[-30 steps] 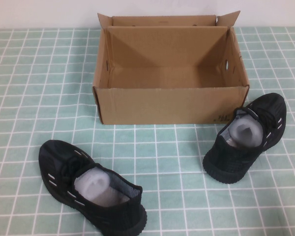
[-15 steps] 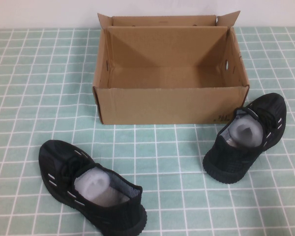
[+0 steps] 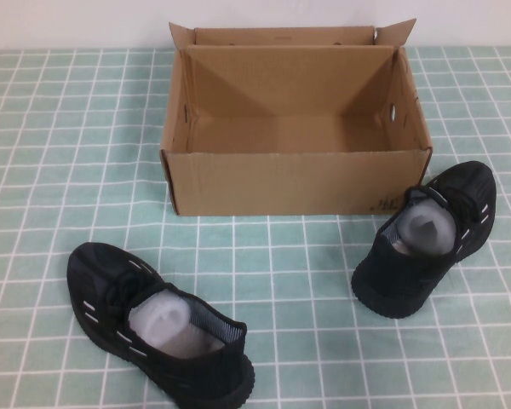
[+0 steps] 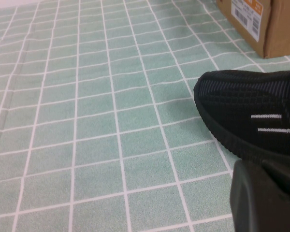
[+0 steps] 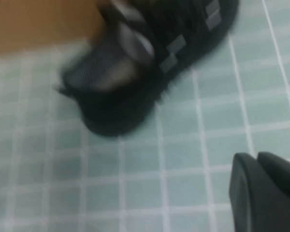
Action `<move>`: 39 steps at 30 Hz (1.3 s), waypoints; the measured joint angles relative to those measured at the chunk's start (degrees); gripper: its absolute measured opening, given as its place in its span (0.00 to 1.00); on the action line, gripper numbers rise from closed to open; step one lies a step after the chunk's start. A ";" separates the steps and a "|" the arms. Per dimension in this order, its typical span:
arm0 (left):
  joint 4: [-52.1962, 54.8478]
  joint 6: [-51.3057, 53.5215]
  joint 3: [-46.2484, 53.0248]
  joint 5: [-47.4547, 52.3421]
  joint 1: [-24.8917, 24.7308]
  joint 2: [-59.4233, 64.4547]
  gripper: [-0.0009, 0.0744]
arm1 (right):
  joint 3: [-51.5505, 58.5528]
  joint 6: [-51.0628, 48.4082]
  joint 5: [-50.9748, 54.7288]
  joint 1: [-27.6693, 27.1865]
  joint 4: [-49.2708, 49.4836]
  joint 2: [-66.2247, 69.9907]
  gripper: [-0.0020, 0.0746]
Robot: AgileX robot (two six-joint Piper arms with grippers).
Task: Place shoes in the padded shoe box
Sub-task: Pick up the shoe from the table
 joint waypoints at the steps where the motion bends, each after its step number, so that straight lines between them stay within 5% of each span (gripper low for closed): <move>1: 0.00 0.00 0.00 0.00 0.00 0.00 0.01 | -2.54 -0.73 2.24 0.00 -1.13 3.86 0.02; 7: 0.00 0.00 0.00 0.00 0.00 0.00 0.01 | -17.39 -6.14 11.36 1.53 -3.44 24.61 0.02; 13: 0.00 0.00 0.00 0.00 0.00 0.00 0.01 | -33.81 -7.01 18.78 12.58 -9.43 42.52 0.03; 18: 0.00 0.00 0.00 0.00 0.00 0.00 0.01 | -45.57 -7.12 20.36 20.84 -15.64 55.60 0.17; 24: 0.00 0.00 0.00 0.00 0.00 0.00 0.01 | -52.47 -7.32 20.39 21.98 -18.18 63.29 0.36; 39: 0.00 0.00 0.00 0.00 0.00 0.00 0.01 | -53.43 -21.85 17.33 21.98 -20.09 66.37 0.39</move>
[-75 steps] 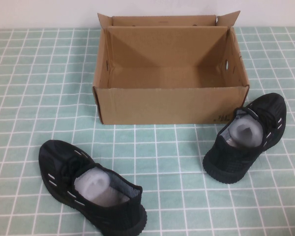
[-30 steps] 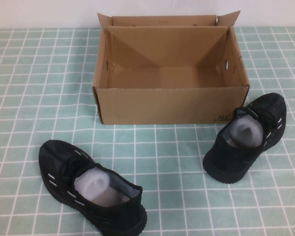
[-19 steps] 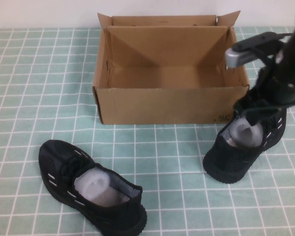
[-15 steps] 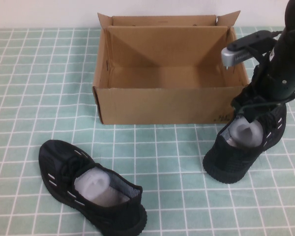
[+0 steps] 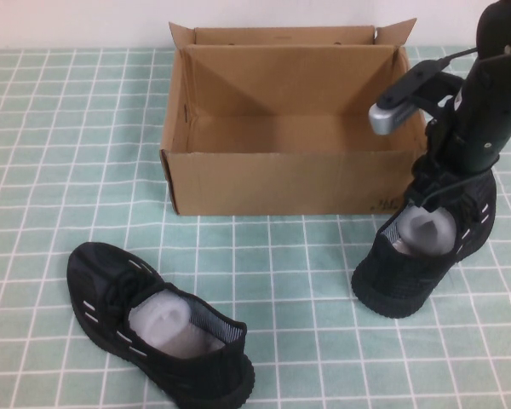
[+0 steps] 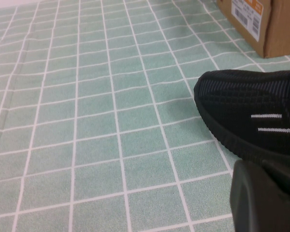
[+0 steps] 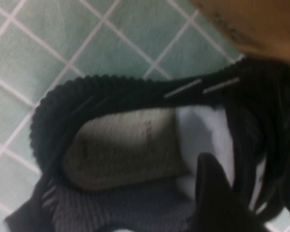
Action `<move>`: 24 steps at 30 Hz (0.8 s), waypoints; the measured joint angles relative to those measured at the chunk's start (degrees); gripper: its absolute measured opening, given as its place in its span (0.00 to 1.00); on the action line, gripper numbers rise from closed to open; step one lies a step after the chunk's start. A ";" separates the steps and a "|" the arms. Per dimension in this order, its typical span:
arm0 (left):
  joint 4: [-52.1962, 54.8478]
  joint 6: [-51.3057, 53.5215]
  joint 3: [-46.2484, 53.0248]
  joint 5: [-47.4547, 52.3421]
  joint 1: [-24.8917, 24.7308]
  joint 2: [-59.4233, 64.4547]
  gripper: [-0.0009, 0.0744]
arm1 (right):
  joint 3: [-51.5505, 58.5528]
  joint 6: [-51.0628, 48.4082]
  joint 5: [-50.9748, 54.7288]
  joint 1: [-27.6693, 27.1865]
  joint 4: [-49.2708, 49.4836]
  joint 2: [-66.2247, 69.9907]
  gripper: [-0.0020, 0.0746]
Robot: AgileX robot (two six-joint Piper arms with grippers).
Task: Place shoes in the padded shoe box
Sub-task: Pick up the shoe from the table
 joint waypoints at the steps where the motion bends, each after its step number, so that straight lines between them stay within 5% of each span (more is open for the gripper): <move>1: 0.00 0.00 0.00 0.00 0.00 0.00 0.01 | 0.00 -0.44 -0.63 0.00 0.00 0.43 0.39; 16: 0.00 0.00 0.00 0.00 0.00 0.00 0.01 | -0.71 -1.62 -3.98 -0.99 -3.02 3.78 0.38; 24: 0.00 0.00 0.00 0.00 0.00 0.00 0.01 | -0.71 -1.62 -3.98 -0.99 -2.64 3.90 0.10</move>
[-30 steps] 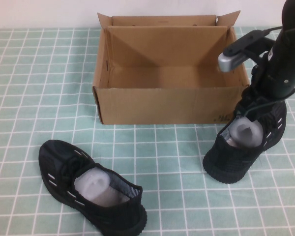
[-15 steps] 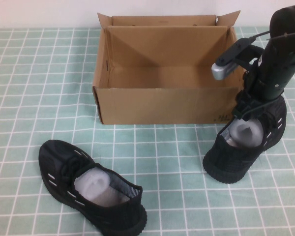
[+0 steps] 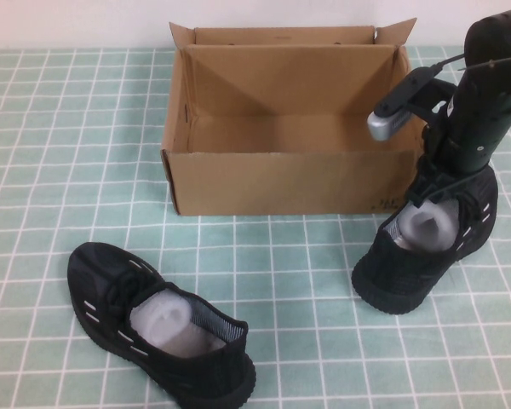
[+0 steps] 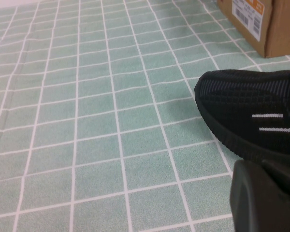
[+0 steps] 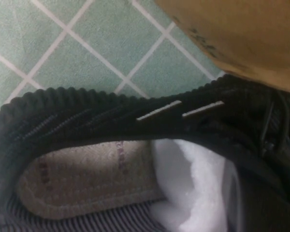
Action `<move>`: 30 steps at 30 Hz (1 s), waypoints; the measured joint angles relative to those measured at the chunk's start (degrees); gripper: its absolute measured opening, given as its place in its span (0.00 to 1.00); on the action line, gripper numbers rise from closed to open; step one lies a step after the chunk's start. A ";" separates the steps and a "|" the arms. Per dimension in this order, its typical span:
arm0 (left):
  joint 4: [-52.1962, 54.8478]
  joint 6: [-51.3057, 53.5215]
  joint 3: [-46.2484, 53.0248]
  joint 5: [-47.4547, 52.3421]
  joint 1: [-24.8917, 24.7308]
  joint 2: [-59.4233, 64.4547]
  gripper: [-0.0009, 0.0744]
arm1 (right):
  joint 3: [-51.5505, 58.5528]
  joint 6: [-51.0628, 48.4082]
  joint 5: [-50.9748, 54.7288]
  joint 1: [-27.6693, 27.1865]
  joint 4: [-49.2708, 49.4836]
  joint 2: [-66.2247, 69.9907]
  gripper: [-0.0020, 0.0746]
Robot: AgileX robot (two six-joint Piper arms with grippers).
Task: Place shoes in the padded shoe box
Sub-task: Pick up the shoe from the table, then place the shoe in the shoe box
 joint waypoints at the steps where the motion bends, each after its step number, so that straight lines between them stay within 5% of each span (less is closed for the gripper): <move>1: 0.00 0.00 0.00 0.00 0.00 0.00 0.01 | 0.00 0.00 0.12 0.00 0.03 0.00 0.07; 10: 0.00 0.00 0.00 0.00 0.00 0.00 0.01 | 0.10 7.34 4.64 0.84 -1.71 -4.83 0.05; 17: 0.00 0.00 0.00 0.00 0.00 0.00 0.01 | -0.78 17.27 8.40 7.28 -2.13 -14.64 0.04; 30: 0.00 0.00 0.00 0.00 0.00 0.00 0.01 | -19.54 38.11 9.01 16.48 -6.43 -10.19 0.04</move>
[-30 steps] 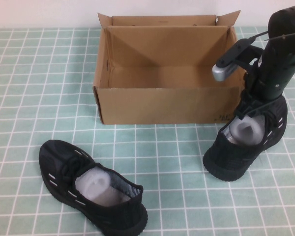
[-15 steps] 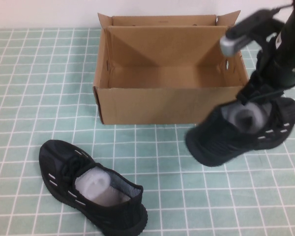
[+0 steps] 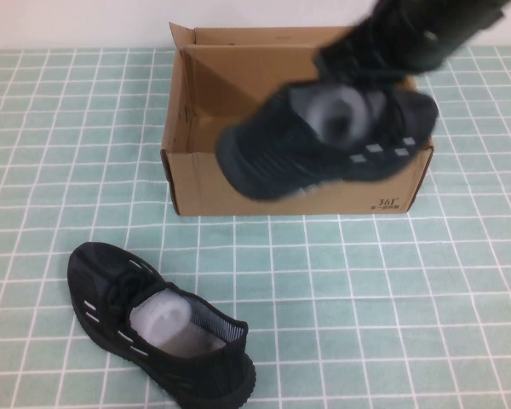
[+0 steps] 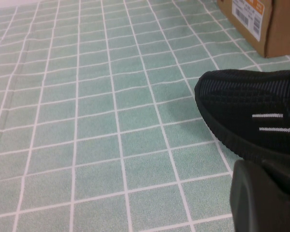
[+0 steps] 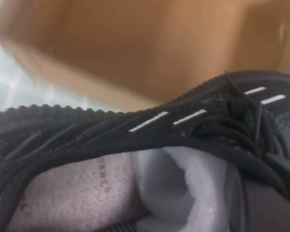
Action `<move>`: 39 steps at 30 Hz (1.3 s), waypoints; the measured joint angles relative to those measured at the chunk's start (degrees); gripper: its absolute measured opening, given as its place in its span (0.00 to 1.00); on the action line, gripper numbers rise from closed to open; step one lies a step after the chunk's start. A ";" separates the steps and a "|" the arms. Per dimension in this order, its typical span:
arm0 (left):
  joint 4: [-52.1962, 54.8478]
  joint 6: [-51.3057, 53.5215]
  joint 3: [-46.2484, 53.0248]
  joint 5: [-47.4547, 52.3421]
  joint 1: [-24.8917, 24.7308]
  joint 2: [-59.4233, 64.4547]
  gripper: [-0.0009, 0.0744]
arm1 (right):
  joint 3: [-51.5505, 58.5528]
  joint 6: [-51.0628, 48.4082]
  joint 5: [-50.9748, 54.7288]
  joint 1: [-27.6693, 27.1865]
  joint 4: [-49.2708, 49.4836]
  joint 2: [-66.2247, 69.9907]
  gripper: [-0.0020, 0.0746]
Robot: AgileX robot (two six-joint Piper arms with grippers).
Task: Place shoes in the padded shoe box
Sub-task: Place the shoe in the shoe box
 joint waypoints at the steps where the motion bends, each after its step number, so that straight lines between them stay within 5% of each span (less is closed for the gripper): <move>1: 0.00 0.00 0.00 0.00 0.00 0.00 0.01 | -1.95 0.79 -0.29 0.14 -0.23 1.37 0.04; 14: 0.00 0.00 0.00 0.00 0.00 0.00 0.01 | -19.73 10.40 -8.20 0.25 -5.99 18.19 0.04; 39: 0.00 0.00 0.00 0.00 0.00 0.00 0.01 | -21.41 22.88 -18.05 -3.80 -12.75 29.83 0.04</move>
